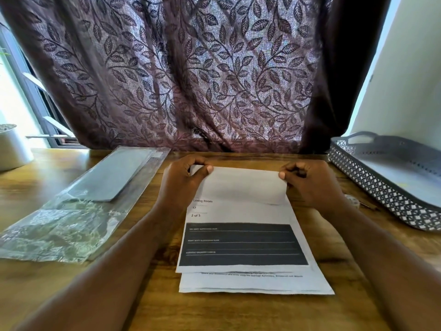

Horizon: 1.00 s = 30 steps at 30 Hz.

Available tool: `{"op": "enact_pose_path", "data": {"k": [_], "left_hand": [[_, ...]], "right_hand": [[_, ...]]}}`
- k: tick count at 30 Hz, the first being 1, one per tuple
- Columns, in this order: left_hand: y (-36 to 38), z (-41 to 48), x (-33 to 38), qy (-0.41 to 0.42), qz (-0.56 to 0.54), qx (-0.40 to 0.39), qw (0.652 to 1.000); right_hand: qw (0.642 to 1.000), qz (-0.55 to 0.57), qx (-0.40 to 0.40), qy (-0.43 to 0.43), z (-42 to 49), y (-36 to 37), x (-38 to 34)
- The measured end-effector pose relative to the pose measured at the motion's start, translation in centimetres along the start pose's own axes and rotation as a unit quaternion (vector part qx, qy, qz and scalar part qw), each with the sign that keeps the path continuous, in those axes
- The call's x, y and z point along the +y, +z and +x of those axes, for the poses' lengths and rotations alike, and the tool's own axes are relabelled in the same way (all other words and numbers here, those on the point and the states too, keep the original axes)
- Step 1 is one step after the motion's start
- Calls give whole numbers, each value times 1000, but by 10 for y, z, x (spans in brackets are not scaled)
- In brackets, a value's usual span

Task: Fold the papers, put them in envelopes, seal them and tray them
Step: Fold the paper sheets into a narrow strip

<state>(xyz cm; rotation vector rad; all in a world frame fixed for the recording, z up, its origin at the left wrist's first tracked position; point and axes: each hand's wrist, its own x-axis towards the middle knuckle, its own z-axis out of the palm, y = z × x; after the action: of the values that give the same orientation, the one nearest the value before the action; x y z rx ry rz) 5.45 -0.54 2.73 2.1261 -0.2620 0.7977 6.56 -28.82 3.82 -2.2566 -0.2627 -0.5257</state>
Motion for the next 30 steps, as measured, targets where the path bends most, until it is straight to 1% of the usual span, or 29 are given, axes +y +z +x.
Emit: {"op": "enact_pose_path", "data": {"k": [2,4,6,8,12,14,18,22,25,28,30], "left_hand": [[0,0,-2,16,41,20,999],[3,-2,-2,70,119,46,989],[6,-4,4,123,156,60,978],[12,-7,16,158,162,49,973],[26,-13,33,215,136,-2,967],[30,-16,36,229,136,-17,964],[26,-15,34,225,163,-13,960],[16,-9,22,209,181,9,961],[9,-6,13,192,185,12,964],[2,-3,4,162,175,13,971],[-2,0,-3,122,158,20,980]], "right_hand": [[1000,6,5,-14,-2,1,-6],[999,-13,18,-46,-5,2,-15],[996,-32,20,-85,-10,6,-27],[992,-31,12,-120,-17,10,-38],[980,-23,13,-199,-23,19,-42],[976,-28,18,-214,-21,20,-38],[979,-38,16,-198,-18,17,-32],[989,-9,43,-142,-10,11,-22],[991,3,57,-118,-5,5,-7],[994,38,56,-81,-1,0,6],[995,54,55,-58,1,-4,13]]}}
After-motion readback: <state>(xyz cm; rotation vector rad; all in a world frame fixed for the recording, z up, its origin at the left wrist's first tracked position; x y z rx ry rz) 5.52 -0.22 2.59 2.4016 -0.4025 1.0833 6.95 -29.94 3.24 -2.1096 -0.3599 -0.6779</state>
